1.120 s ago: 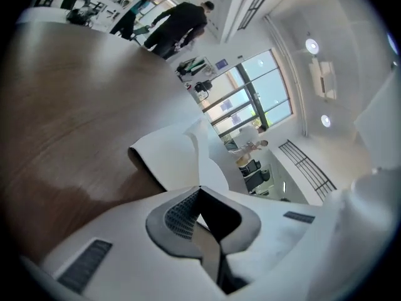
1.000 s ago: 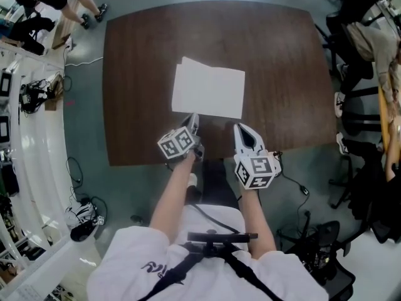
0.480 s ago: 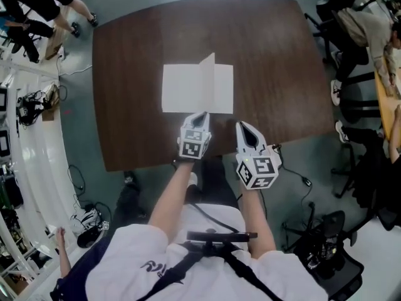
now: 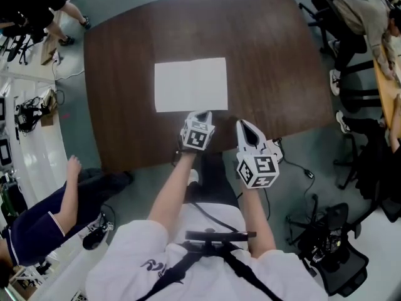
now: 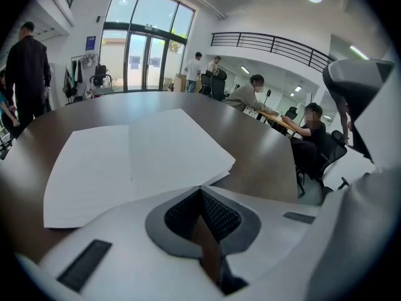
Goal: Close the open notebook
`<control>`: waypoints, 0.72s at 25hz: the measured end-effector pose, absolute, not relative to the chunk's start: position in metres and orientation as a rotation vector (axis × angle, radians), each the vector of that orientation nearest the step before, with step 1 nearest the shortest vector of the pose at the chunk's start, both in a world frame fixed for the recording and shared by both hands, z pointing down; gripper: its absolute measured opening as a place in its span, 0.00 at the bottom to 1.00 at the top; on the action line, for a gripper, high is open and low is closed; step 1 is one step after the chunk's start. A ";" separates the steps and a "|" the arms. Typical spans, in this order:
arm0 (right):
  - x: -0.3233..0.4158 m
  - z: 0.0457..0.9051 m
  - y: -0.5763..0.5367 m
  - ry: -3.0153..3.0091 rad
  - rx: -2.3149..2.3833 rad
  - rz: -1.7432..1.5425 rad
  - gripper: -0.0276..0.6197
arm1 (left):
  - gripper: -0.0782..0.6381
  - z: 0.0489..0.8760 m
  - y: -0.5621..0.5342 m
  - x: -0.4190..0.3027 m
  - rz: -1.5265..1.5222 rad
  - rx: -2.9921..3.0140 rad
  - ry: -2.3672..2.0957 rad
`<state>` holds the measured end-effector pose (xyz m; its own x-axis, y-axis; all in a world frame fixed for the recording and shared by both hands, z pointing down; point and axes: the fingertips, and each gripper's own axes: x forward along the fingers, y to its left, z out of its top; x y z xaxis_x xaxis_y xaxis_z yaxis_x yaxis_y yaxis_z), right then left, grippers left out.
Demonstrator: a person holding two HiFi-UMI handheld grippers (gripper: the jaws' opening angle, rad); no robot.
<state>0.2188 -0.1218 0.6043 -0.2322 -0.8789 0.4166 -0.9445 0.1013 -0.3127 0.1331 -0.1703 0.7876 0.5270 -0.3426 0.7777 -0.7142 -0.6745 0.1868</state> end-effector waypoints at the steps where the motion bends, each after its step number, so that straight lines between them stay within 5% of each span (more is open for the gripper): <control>1: 0.220 0.605 -0.123 -2.236 1.863 0.798 0.05 | 0.12 0.790 -0.170 0.134 1.017 2.266 -0.854; 9: 0.213 0.598 -0.130 -2.277 1.823 0.785 0.05 | 0.13 0.778 -0.170 0.132 0.802 2.202 -0.848; 17: 0.186 0.594 -0.137 -2.333 1.744 0.764 0.05 | 0.13 0.744 -0.183 0.048 0.411 2.083 -1.098; 18: 0.182 0.593 -0.137 -2.339 1.732 0.763 0.05 | 0.19 0.743 -0.187 0.034 0.397 2.074 -1.135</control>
